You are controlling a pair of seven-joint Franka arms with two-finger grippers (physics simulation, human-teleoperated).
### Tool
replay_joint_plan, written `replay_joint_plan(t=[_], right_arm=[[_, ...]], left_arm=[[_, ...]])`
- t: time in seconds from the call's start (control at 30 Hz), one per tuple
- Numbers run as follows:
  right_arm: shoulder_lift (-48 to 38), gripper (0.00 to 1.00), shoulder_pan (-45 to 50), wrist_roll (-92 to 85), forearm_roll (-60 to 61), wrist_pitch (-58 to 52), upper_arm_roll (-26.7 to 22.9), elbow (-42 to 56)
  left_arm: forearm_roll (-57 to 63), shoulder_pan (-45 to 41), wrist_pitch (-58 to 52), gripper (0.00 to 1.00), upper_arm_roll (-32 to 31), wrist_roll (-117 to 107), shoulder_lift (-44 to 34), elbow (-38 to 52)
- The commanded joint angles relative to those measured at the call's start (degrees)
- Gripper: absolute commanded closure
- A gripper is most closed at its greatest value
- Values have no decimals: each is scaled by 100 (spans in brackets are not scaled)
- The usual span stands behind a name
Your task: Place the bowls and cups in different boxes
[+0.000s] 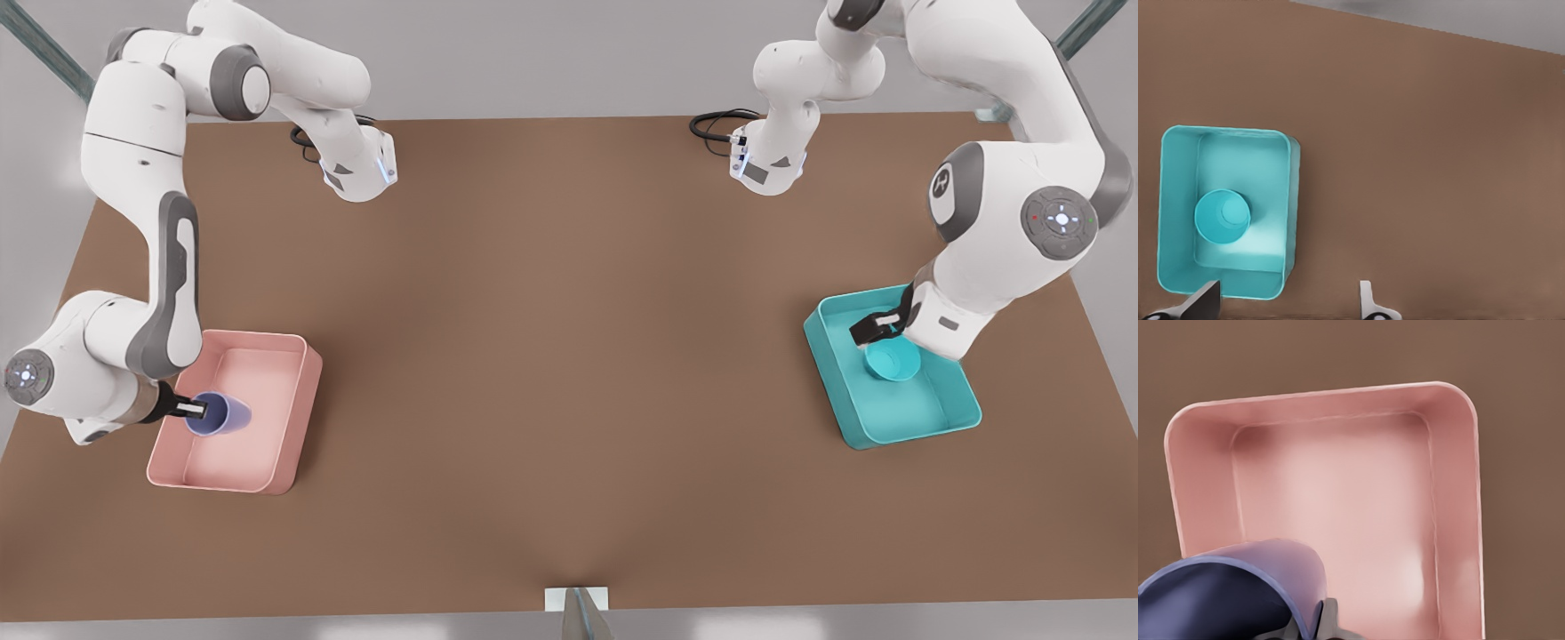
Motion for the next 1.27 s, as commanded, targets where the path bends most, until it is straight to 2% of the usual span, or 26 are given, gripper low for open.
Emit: replay_joint_plan(t=[0.0,0.1,0.3,0.33,0.37,0.73,0.87,0.97,1.03,1.13,1.23], right_arm=[[232,79,-52,-1651,93,383,1,34],[514,79,-61,-1651,120,946,18,-10],[628,79,-61,-1651,252,1157,45,-45],[620,27,-52,-1634,278,1096,45,-54],[593,0,-43,-1634,269,1043,45,-54],[347,0,-17,-1651,260,560,62,-36],[-769,0,106,-1458,252,-1400,53,-10],[-2052,0,800,905,-91,-2859,45,17],[-2676,0,845,977,-126,-2684,80,-660],[-2721,0,845,1003,-109,-2851,45,-203],[-2703,0,845,1012,-82,-2851,53,-203]], left_arm=[[-78,64,-1677,0,-87,816,20,227],[-78,73,-1669,0,-87,816,64,236],[-69,64,-1563,0,-95,825,73,254],[-69,64,-1563,0,-95,825,73,254],[-69,64,-1563,0,-95,825,73,254],[-60,82,-1563,0,-95,825,81,254],[-51,64,-1563,0,-95,816,90,254],[-51,64,-1554,0,-95,825,90,254],[-42,64,-1554,0,-95,825,90,254],[-42,82,-1554,0,-95,825,90,254],[-42,73,-1554,0,-95,825,90,254]])
